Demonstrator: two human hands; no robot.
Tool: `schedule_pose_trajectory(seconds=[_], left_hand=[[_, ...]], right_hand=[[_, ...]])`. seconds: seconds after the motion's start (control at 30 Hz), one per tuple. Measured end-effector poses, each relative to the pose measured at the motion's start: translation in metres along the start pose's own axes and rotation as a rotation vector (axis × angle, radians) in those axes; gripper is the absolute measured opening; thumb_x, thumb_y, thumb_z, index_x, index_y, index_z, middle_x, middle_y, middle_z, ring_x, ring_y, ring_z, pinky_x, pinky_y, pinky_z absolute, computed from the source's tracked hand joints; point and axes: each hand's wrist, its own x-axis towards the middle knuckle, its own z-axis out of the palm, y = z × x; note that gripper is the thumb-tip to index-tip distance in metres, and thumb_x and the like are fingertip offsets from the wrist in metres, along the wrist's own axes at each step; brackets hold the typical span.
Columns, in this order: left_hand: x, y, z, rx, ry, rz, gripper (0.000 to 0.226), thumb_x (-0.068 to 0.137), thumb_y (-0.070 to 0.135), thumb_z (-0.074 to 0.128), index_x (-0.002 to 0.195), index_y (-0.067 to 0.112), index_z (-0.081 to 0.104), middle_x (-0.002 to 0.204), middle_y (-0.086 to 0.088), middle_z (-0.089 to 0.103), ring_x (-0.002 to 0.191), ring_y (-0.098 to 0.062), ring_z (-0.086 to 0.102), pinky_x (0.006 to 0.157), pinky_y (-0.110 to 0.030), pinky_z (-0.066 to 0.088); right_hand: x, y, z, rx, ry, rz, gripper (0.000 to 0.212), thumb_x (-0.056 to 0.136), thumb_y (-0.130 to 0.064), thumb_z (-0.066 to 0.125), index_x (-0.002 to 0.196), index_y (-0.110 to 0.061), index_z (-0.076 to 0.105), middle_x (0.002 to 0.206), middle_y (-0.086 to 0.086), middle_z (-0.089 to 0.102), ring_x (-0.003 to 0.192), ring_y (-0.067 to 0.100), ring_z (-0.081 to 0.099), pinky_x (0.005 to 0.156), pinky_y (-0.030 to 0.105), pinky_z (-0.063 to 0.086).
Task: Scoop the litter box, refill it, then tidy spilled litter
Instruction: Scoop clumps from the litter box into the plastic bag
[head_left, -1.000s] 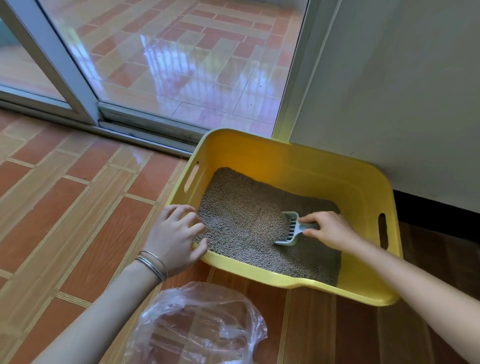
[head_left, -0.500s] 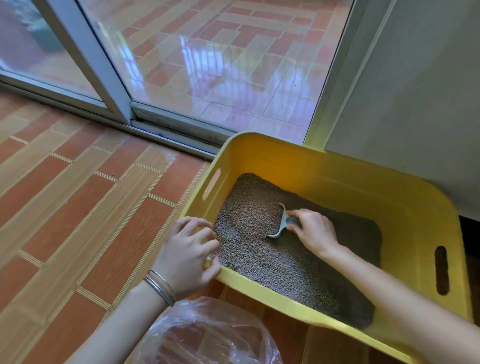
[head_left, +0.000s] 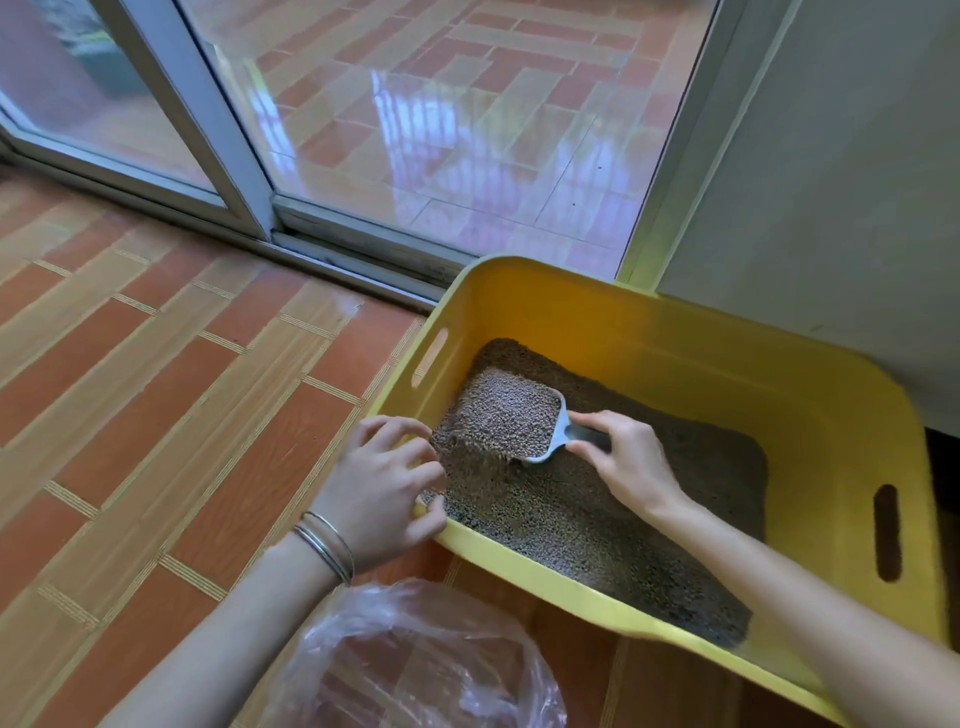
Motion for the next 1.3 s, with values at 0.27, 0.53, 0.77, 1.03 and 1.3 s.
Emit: schedule_pose_trajectory(seconds=[0.27, 0.53, 0.77, 1.03, 1.3], left_hand=[[0.0, 0.0, 0.002, 0.015, 0.003, 0.0, 0.032, 0.075, 0.041, 0.044, 0.066, 0.024, 0.069, 0.073, 0.009, 0.065, 0.092, -0.02, 0.063, 0.09, -0.038, 0.034], [-0.001, 0.0, 0.002, 0.075, -0.004, 0.005, 0.035, 0.076, 0.043, 0.042, 0.066, 0.022, 0.069, 0.072, 0.007, 0.065, 0.087, -0.022, 0.063, 0.085, -0.037, 0.035], [-0.002, -0.001, 0.003, 0.067, 0.037, 0.011, 0.034, 0.077, 0.042, 0.043, 0.065, 0.022, 0.068, 0.071, 0.006, 0.065, 0.083, -0.022, 0.063, 0.082, -0.037, 0.035], [-0.008, -0.002, 0.008, 0.073, 0.049, 0.038, 0.042, 0.083, 0.049, 0.039, 0.079, 0.02, 0.069, 0.079, 0.004, 0.066, 0.084, -0.022, 0.063, 0.08, -0.036, 0.037], [-0.01, -0.007, 0.006, -0.013, 0.092, 0.115, 0.038, 0.083, 0.052, 0.042, 0.077, 0.023, 0.066, 0.079, 0.007, 0.065, 0.088, -0.021, 0.062, 0.082, -0.036, 0.035]], right_hand=[[-0.038, 0.001, -0.033, -0.058, 0.071, -0.099, 0.043, 0.075, -0.014, 0.074, 0.116, -0.012, 0.064, 0.101, -0.002, 0.069, 0.088, 0.009, 0.061, 0.084, 0.038, 0.051], [-0.057, -0.008, -0.052, -0.027, 0.126, -0.111, 0.042, 0.078, -0.016, 0.073, 0.118, -0.011, 0.063, 0.102, -0.004, 0.067, 0.09, 0.006, 0.061, 0.08, 0.016, 0.047], [-0.064, -0.008, -0.069, -0.106, 0.131, -0.094, 0.04, 0.08, -0.019, 0.07, 0.119, -0.012, 0.063, 0.101, -0.004, 0.066, 0.089, 0.011, 0.06, 0.077, 0.023, 0.045], [-0.083, -0.005, -0.113, -0.758, -0.199, 0.093, 0.032, 0.089, -0.029, 0.059, 0.121, -0.027, 0.059, 0.104, -0.008, 0.063, 0.091, 0.014, 0.06, 0.074, 0.029, 0.05], [-0.104, 0.007, -0.108, -0.923, -0.466, 0.298, 0.017, 0.089, -0.018, 0.055, 0.102, -0.019, 0.065, 0.09, -0.003, 0.063, 0.081, 0.016, 0.062, 0.069, 0.03, 0.053]])
